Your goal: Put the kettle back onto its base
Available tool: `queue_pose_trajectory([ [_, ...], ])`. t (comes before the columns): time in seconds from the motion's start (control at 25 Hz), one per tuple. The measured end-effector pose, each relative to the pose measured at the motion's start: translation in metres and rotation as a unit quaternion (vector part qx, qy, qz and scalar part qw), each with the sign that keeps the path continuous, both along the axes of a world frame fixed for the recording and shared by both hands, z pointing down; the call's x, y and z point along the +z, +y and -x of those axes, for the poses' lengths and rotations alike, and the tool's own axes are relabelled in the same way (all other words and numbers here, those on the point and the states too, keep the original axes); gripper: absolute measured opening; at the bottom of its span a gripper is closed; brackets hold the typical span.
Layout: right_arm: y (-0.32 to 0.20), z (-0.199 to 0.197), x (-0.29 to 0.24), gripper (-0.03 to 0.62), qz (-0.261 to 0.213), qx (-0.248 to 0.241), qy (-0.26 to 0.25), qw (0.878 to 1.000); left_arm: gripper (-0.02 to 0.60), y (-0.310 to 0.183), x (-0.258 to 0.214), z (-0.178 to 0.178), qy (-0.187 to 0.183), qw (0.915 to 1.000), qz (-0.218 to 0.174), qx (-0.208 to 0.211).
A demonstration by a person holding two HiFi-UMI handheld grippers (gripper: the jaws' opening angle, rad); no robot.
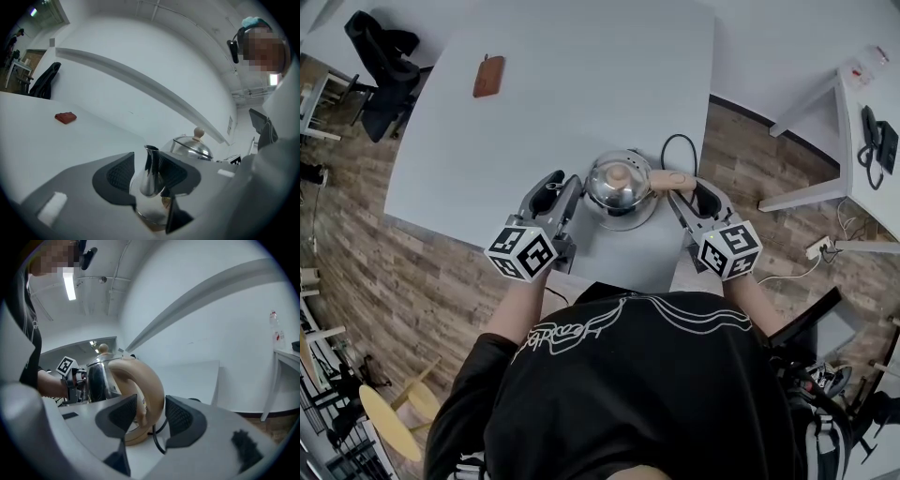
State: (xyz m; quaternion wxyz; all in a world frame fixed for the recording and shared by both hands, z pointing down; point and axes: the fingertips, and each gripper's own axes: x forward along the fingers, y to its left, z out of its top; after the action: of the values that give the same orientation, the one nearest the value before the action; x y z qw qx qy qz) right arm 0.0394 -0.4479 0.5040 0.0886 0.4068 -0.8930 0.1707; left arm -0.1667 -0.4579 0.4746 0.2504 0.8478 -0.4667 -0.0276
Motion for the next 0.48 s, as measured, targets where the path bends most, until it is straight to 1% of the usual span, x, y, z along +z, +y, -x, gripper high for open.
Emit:
queue_pose_trajectory([
  [0.08,0.009,-0.003,-0.002,0.183,0.002,-0.003,0.007,1.000,0.158,0.003,-0.002,0.008,0.000,0.9999,0.000,-0.010],
  [0.2,0.027,-0.009,-0.007,0.183,-0.001,-0.012,0.017,1.000,0.164,0.016,-0.006,0.018,-0.004,0.9996,-0.004,-0.026],
  [0.24,0.033,-0.011,-0.010,0.183,-0.001,-0.014,0.009,1.000,0.164,0.022,-0.006,0.021,-0.003,0.9995,-0.004,-0.032],
  [0.36,0.054,-0.016,-0.023,0.183,0.010,-0.025,-0.037,0.999,0.163,0.044,-0.006,0.023,0.006,0.9991,0.003,-0.042],
  [0.44,0.072,-0.015,-0.032,0.183,0.016,-0.043,-0.058,0.997,0.161,0.063,-0.008,0.019,0.014,0.9990,0.008,-0.042],
  [0.48,0.083,-0.013,-0.037,0.183,0.021,-0.059,-0.069,0.996,0.158,0.073,-0.010,0.016,0.019,0.9990,0.011,-0.039],
])
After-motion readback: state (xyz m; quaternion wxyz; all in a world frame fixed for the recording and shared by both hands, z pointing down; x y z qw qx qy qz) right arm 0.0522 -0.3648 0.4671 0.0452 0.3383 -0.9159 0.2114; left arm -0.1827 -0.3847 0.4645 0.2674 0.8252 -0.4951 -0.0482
